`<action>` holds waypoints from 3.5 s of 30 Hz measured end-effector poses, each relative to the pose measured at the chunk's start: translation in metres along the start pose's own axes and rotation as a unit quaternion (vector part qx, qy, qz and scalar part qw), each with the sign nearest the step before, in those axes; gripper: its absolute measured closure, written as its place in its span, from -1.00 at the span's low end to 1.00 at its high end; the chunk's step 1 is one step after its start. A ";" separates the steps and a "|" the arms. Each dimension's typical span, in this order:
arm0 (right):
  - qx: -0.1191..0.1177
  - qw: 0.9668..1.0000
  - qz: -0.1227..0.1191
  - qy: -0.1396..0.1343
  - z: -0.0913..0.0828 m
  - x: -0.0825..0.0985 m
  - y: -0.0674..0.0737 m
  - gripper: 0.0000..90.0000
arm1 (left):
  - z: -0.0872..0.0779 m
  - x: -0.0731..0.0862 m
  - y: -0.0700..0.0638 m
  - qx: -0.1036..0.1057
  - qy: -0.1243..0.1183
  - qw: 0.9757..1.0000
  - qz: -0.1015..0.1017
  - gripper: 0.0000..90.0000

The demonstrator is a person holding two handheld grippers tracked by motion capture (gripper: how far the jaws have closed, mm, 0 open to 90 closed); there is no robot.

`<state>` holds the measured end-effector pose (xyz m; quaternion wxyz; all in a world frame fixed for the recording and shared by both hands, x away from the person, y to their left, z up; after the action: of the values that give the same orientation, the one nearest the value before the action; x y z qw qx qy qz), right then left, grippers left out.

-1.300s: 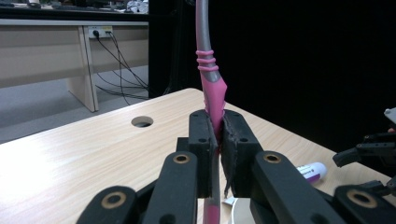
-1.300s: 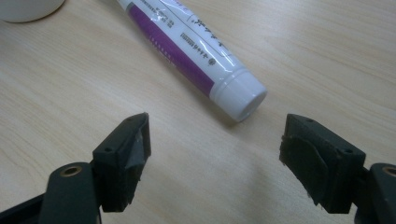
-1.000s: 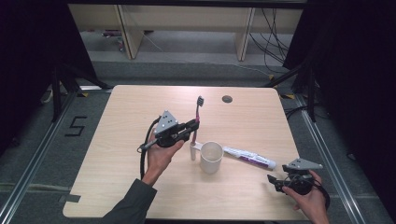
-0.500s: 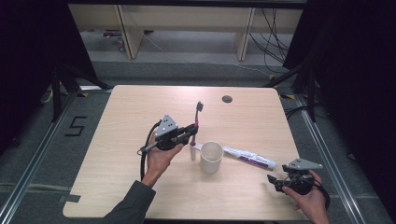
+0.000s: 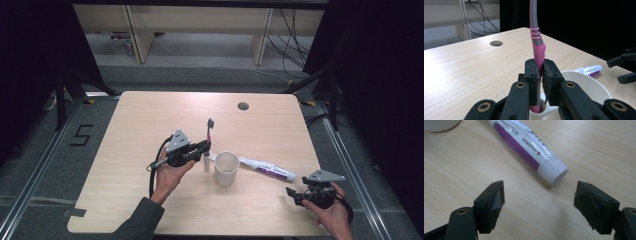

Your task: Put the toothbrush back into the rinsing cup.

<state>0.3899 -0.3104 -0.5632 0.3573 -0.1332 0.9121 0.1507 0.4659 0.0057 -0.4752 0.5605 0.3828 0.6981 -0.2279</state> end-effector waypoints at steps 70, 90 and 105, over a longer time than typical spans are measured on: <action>0.009 1.000 0.008 0.002 0.000 0.000 -0.001 -0.45 | -0.063 0.042 -0.010 -0.003 0.085 0.996 -0.007 -0.42; -0.001 1.000 0.015 0.006 0.000 0.001 0.000 -0.45 | -0.085 0.075 -0.017 -0.008 0.136 0.991 -0.006 -0.51; 0.001 1.000 0.019 0.009 -0.001 0.001 0.001 -0.45 | -0.104 0.099 -0.025 -0.002 0.180 0.984 0.013 -0.54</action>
<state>0.3881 -0.3102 -0.5634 0.3465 -0.1172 0.9176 0.1553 0.3753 0.0959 -0.5447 0.4295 0.4260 0.7827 -0.1466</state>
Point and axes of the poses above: each handheld gripper's, and its own axes: z roughly forward along the jaws, x roughly out of its underside, y roughly to its left, the point moved 10 cm from there along z, roughly forward along the jaws, and after that the axes turned 15 degrees about z, right-handed, at the moved point
